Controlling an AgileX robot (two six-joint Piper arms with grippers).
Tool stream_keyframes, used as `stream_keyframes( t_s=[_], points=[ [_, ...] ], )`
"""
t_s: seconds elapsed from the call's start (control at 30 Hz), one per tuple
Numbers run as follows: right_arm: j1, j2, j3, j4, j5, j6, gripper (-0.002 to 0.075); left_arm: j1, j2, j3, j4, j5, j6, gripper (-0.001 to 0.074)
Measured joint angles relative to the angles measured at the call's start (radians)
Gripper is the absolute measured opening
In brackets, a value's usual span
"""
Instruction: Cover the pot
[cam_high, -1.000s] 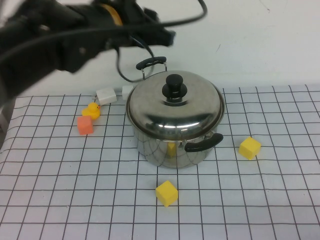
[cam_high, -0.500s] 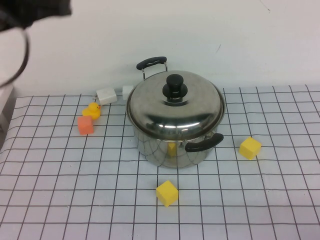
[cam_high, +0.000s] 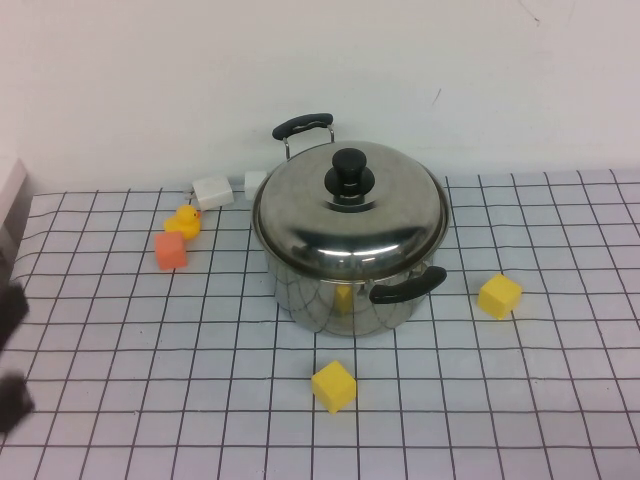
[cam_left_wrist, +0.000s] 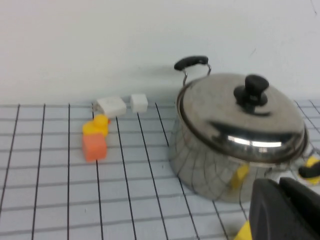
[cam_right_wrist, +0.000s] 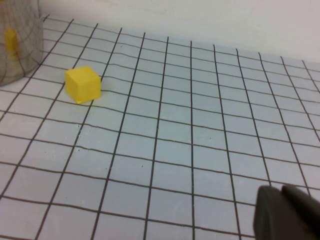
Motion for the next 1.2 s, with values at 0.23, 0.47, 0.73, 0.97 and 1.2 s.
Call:
stream_keyframes(
  t_s=[0.23, 0.47, 0.73, 0.97, 1.2],
  points=[
    [0.0, 0.0, 0.0, 0.0, 0.0, 0.0, 0.0009, 0.0, -0.155, 0.217, 0.002, -0.035, -0.017, 0.0],
    [0.0, 0.0, 0.0, 0.0, 0.0, 0.0, 0.0009, 0.0, -0.166, 0.262, 0.002, -0.034, -0.017, 0.0],
    [0.0, 0.0, 0.0, 0.0, 0.0, 0.0, 0.0009, 0.0, -0.166, 0.262, 0.002, -0.025, -0.018, 0.0],
    [0.0, 0.0, 0.0, 0.0, 0.0, 0.0, 0.0009, 0.034, -0.218, 0.277, 0.076, 0.002, -0.022, 0.0],
    [0.0, 0.0, 0.0, 0.0, 0.0, 0.0, 0.0009, 0.265, -0.403, 0.345, -0.141, -0.011, 0.108, 0.0]
  ],
)
